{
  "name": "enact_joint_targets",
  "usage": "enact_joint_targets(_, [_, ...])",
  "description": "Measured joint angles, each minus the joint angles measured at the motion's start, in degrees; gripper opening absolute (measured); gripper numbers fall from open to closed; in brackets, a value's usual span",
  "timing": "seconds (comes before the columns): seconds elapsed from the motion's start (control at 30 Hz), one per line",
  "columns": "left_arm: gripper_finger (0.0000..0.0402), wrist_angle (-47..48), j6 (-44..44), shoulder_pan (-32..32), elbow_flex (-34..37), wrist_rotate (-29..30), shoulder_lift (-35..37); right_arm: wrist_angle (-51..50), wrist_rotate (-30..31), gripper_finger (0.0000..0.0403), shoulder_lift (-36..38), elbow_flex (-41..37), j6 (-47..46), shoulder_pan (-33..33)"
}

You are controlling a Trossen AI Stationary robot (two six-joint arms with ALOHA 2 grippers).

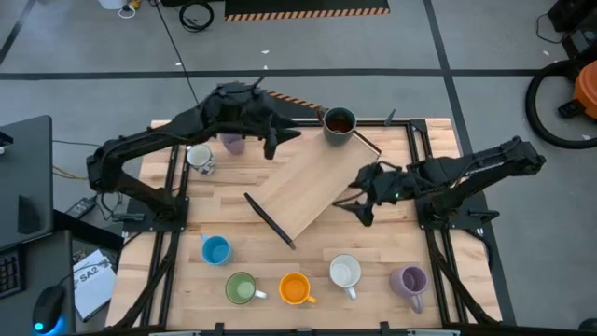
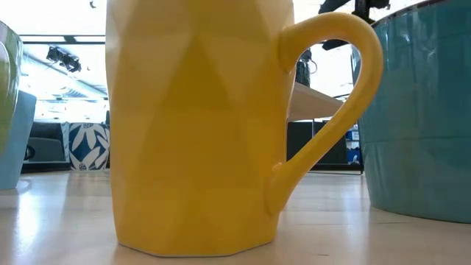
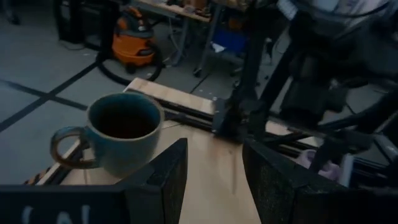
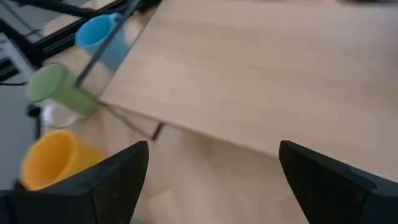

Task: Place coffee mugs
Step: Put the light blue mug on the shelf

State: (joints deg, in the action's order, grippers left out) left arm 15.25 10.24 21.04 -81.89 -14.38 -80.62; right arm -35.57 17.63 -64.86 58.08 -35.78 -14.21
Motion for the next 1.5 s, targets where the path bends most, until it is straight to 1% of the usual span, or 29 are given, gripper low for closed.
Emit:
enact_joint_targets(0.17, [0.0160, 2.02, -0.03, -1.61, 0.00, 0.12, 3.06, 0.82, 0.00, 0.0367, -4.30, 0.28, -7.98, -5.45])
enact_joint_targets(0.27, [0.0160, 4.14, 0.11, -2.06, -0.02, 0.10, 4.48, -1.26, -1.31, 0.0367, -9.04, 3.72, -11.04, -8.60])
enact_joint_targets(0.33, [0.0160, 5.97, 0.69, -2.08, 0.00, 0.12, 5.60, -5.14, -1.77, 0.0366, -12.90, 7.98, -12.53, -10.56])
enact_joint_targets(0.5, [0.0160, 9.94, 1.16, -2.06, -0.02, 0.12, 8.25, -15.76, -2.70, 0.0361, -23.92, 21.44, -13.60, -14.79])
enact_joint_targets(0.63, [0.0160, 10.91, 1.20, -2.06, 0.00, -0.45, 9.21, -19.23, -5.18, 0.0357, -31.92, 31.05, -14.39, -17.33])
enact_joint_targets(0.77, [0.0160, 11.55, 2.61, -2.06, 0.00, -0.83, 10.23, -24.35, -5.78, 0.0352, -39.03, 38.72, -16.79, -19.77])
enact_joint_targets(0.83, [0.0160, 11.34, 2.96, -2.03, 0.00, -3.38, 10.33, -26.31, -6.61, 0.0349, -41.77, 41.20, -18.35, -20.62])
enact_joint_targets(0.9, [0.0160, 11.87, 3.00, -1.90, 0.05, -6.56, 11.00, -26.67, -7.37, 0.0348, -43.87, 42.52, -19.99, -21.33])
enact_joint_targets(1.0, [0.0160, 11.53, 2.38, -2.32, -0.07, -8.64, 11.75, -27.37, -8.87, 0.0348, -46.42, 42.75, -22.94, -22.30])
enact_joint_targets(1.17, [0.0160, 11.75, 2.77, -2.67, -0.05, -8.78, 12.02, -31.32, -10.27, 0.0348, -50.01, 42.75, -26.05, -22.95])
enact_joint_targets(1.37, [0.0160, 11.74, 3.07, -2.69, -0.02, -9.52, 12.24, -29.85, -10.89, 0.0346, -53.63, 42.75, -25.10, -21.92])
enact_joint_targets(1.43, [0.0160, 11.69, 3.09, -2.69, -0.02, -9.52, 12.24, -29.64, -11.69, 0.0338, -54.38, 42.70, -24.70, -21.52])
enact_joint_targets(1.5, [0.0160, 11.70, 3.18, -2.69, -0.02, -9.52, 12.24, -29.61, -12.17, 0.0321, -54.74, 42.51, -24.74, -21.27])
